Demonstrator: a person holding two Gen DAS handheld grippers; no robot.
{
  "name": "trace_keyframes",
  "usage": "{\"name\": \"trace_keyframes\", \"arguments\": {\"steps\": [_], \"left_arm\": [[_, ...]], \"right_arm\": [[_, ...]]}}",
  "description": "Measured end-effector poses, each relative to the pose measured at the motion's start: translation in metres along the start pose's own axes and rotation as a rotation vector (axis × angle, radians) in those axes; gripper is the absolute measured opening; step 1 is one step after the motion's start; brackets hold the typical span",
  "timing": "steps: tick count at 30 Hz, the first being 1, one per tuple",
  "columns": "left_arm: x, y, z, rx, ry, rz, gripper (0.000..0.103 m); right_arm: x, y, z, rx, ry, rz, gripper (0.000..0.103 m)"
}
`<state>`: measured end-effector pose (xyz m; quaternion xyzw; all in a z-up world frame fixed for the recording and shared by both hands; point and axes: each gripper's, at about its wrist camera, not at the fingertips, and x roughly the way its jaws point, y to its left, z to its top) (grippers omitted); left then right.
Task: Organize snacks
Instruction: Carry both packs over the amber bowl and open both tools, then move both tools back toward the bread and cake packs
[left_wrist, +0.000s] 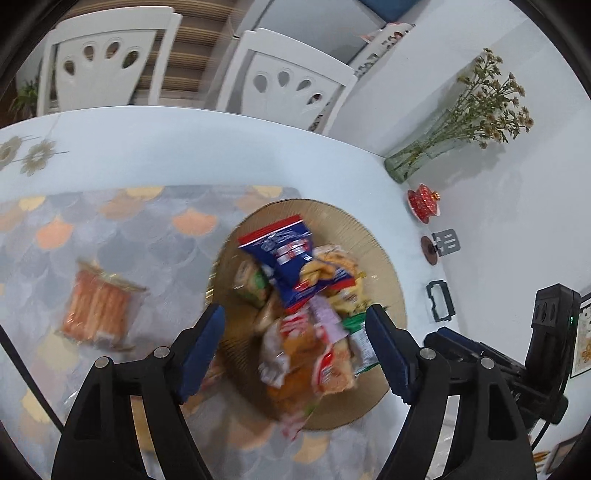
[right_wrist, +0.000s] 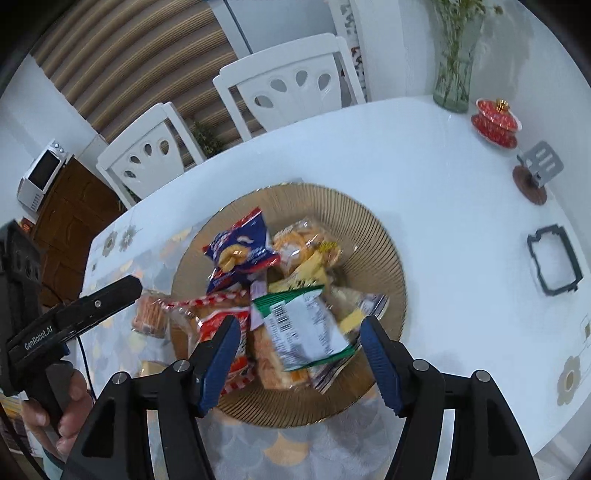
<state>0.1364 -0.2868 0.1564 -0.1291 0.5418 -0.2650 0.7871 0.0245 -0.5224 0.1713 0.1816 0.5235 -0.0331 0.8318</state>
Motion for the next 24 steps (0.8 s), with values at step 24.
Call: {"name": "trace_keyframes", "arguments": {"steps": [24], "left_arm": [[-0.084, 0.150, -0.088, -0.063, 0.051, 0.160, 0.076]], "right_arm": [[0.002, 0.157, -0.063, -0.286, 0.017, 0.161, 0.065]]}}
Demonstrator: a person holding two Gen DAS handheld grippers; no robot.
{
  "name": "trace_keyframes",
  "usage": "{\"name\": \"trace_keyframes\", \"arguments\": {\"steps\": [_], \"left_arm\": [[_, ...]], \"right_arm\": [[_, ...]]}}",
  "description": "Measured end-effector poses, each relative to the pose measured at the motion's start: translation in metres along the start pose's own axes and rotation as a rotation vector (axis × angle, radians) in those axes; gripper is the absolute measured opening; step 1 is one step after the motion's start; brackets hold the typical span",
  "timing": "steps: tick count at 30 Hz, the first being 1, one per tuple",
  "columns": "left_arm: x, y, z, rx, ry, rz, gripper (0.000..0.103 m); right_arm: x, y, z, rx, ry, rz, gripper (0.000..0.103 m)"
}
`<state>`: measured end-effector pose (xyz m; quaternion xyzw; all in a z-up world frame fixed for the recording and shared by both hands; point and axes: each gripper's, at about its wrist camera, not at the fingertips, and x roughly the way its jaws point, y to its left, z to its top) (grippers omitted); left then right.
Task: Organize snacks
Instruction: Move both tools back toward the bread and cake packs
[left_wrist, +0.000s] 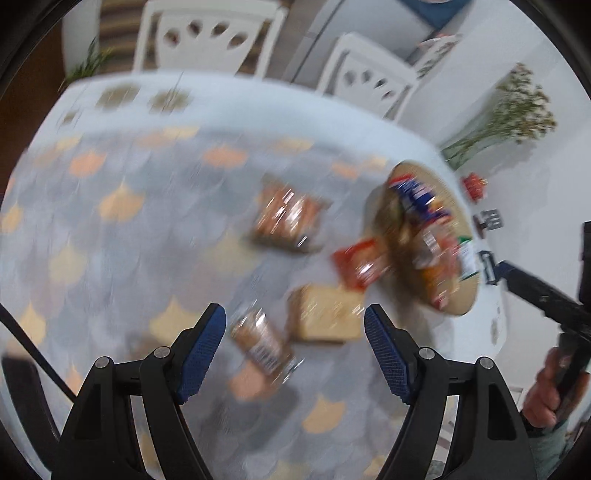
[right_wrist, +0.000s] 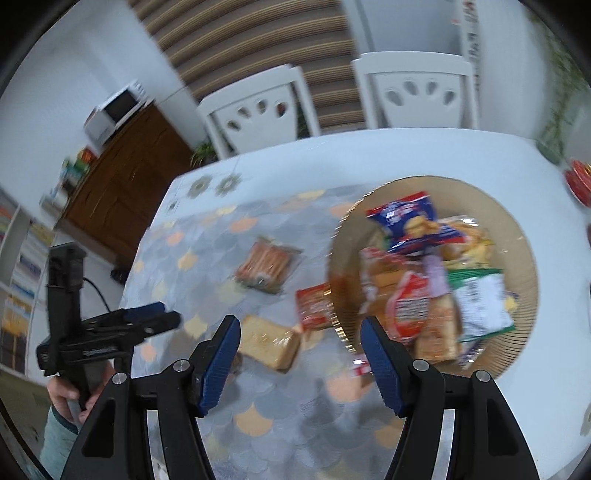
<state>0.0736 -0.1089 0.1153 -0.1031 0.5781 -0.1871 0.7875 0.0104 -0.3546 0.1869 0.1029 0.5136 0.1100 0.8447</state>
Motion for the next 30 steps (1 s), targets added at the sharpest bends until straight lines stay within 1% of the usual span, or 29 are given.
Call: {"name": "trace_keyframes", "arguments": {"steps": [3, 4, 6, 8, 9, 16, 20, 24, 26, 28, 30], "left_arm": [[0.019, 0.009, -0.016, -0.051, 0.032, 0.055, 0.076], [0.026, 0.011, -0.021, -0.076, 0.032, 0.083, 0.076], [0.039, 0.013, -0.028, -0.107, 0.035, 0.104, 0.076], [0.052, 0.011, -0.033, -0.126, 0.055, 0.151, 0.074], [0.056, 0.010, -0.035, -0.135, 0.054, 0.162, 0.074], [0.059, 0.008, -0.043, -0.181, 0.027, 0.172, 0.074], [0.066, 0.013, -0.044, -0.220, 0.029, 0.196, 0.074], [0.067, 0.009, -0.041, -0.245, -0.020, 0.207, 0.074], [0.069, 0.009, -0.042, -0.252, -0.021, 0.202, 0.074], [0.070, 0.012, -0.046, -0.273, -0.010, 0.203, 0.069], [0.066, 0.017, -0.052, -0.301, -0.020, 0.176, 0.069]], "right_arm": [[0.017, 0.021, -0.005, -0.078, 0.034, -0.018, 0.065], [0.026, 0.031, -0.008, -0.123, 0.055, -0.035, 0.065], [0.036, 0.042, -0.011, -0.191, 0.080, -0.056, 0.065], [0.046, 0.048, -0.013, -0.241, 0.106, -0.072, 0.065], [0.050, 0.049, -0.014, -0.258, 0.116, -0.078, 0.065], [0.075, 0.049, -0.012, -0.328, 0.190, -0.060, 0.065], [0.092, 0.053, -0.013, -0.421, 0.248, -0.037, 0.065], [0.110, 0.057, -0.014, -0.527, 0.321, 0.001, 0.065], [0.117, 0.059, -0.015, -0.571, 0.348, -0.001, 0.065], [0.124, 0.063, -0.015, -0.621, 0.364, -0.011, 0.065], [0.129, 0.064, -0.013, -0.642, 0.384, -0.009, 0.065]]}}
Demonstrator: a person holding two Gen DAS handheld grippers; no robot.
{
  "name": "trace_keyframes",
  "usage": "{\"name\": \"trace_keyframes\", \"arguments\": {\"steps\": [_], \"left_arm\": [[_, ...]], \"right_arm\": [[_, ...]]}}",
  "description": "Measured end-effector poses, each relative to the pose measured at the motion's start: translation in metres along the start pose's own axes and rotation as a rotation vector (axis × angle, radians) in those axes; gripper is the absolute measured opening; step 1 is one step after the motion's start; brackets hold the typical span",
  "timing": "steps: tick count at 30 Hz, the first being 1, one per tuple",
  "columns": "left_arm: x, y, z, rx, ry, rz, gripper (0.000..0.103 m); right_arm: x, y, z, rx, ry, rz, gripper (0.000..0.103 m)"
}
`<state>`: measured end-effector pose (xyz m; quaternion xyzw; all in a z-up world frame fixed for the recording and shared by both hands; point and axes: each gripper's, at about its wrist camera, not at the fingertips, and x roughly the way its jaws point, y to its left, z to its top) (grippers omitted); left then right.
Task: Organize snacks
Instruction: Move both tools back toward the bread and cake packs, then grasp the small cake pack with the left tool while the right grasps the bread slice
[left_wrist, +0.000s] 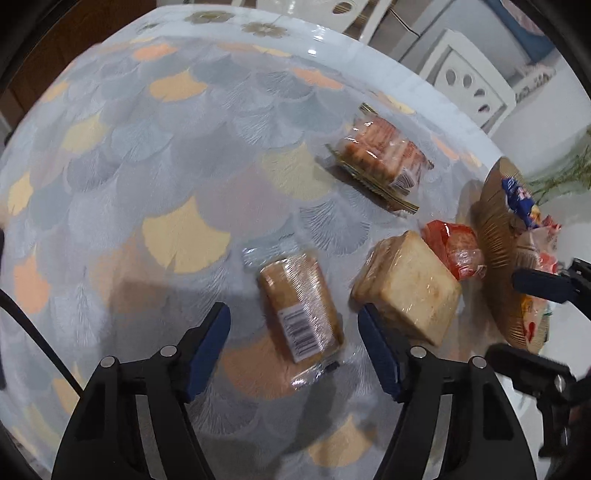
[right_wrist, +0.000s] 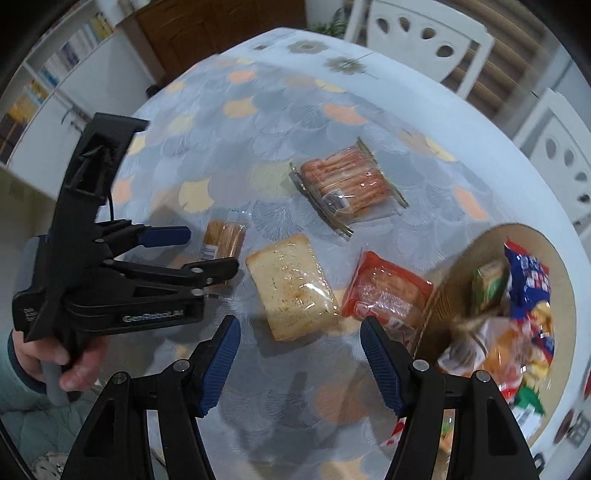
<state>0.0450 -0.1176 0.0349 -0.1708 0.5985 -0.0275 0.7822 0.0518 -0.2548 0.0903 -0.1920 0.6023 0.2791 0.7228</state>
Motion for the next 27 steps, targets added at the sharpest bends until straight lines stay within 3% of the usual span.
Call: {"name": "trace_keyframes", "arguments": {"steps": [5, 10, 13, 14, 15, 20, 27], "left_arm": [[0.006, 0.003, 0.001, -0.049, 0.001, -0.014, 0.069], [0.014, -0.022, -0.007, 0.047, -0.042, 0.138, 0.069], [0.012, -0.025, -0.012, 0.121, -0.053, 0.211, 0.048], [0.010, -0.022, -0.013, 0.136, -0.051, 0.210, 0.036], [0.007, -0.016, -0.013, 0.144, -0.050, 0.200, 0.033], [-0.009, 0.025, -0.009, 0.091, -0.028, 0.079, 0.033], [-0.015, 0.037, -0.016, 0.135, 0.003, -0.002, 0.033]], "right_arm": [[0.007, -0.004, 0.008, -0.028, 0.023, 0.007, 0.065], [0.020, -0.006, 0.017, -0.037, 0.054, 0.017, 0.065], [0.034, -0.013, 0.022, 0.003, 0.095, 0.050, 0.065], [0.036, -0.014, 0.024, 0.014, 0.097, 0.066, 0.065], [0.039, -0.016, 0.026, 0.031, 0.100, 0.091, 0.065], [0.055, -0.010, 0.036, 0.047, 0.117, 0.081, 0.065], [0.077, 0.003, 0.039, 0.062, 0.156, 0.005, 0.066]]}}
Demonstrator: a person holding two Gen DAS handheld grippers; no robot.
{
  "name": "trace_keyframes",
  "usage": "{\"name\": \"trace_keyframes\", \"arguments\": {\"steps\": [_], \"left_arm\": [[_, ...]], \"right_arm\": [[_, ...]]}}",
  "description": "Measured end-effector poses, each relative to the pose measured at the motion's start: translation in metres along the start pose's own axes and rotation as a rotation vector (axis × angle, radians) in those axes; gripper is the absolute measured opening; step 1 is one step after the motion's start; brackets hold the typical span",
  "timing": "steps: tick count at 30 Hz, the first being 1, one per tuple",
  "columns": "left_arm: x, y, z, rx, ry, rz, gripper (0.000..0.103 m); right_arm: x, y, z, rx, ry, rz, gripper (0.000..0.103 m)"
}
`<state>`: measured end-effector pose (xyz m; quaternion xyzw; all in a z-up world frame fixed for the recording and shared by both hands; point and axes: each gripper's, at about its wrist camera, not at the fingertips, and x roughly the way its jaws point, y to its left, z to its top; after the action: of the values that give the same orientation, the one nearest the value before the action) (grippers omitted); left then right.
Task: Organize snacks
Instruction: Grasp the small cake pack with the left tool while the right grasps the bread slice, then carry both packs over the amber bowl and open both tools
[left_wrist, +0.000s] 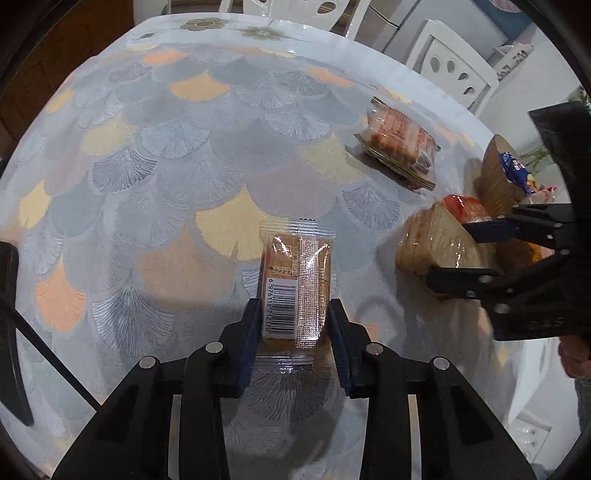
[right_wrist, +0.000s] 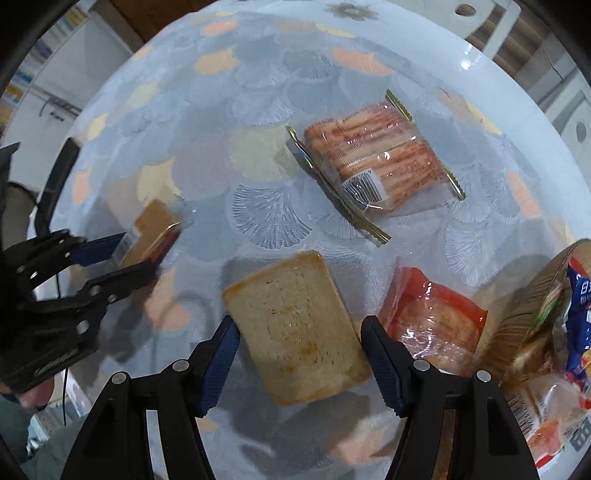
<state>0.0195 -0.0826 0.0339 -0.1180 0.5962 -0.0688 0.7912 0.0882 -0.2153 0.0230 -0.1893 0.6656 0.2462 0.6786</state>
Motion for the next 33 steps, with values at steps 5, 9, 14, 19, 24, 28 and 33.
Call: {"name": "trace_keyframes", "arguments": {"steps": [5, 9, 14, 19, 24, 28, 33], "left_arm": [[0.002, 0.003, 0.003, -0.021, 0.010, -0.042, 0.039], [0.006, -0.004, 0.008, 0.016, 0.012, -0.022, 0.039], [0.008, -0.011, 0.011, 0.068, 0.028, -0.012, 0.041], [0.010, -0.010, 0.014, 0.100, 0.036, -0.031, 0.041], [0.009, -0.003, 0.013, 0.080, 0.030, -0.062, 0.042], [0.008, -0.001, 0.010, 0.016, -0.001, -0.025, 0.040], [0.009, -0.013, 0.010, -0.018, -0.022, 0.083, 0.031]], "right_arm": [[0.015, 0.008, -0.001, 0.057, 0.023, -0.001, 0.066], [0.016, 0.010, -0.013, 0.149, -0.002, 0.004, 0.056], [0.013, 0.010, -0.039, 0.284, 0.005, 0.082, 0.056], [0.017, 0.022, -0.069, 0.343, 0.020, 0.099, 0.056], [0.019, 0.021, -0.057, 0.406, 0.012, 0.129, 0.074], [0.018, 0.022, -0.044, 0.394, 0.005, 0.044, 0.058], [0.014, 0.022, -0.053, 0.435, -0.004, 0.074, 0.056]]}}
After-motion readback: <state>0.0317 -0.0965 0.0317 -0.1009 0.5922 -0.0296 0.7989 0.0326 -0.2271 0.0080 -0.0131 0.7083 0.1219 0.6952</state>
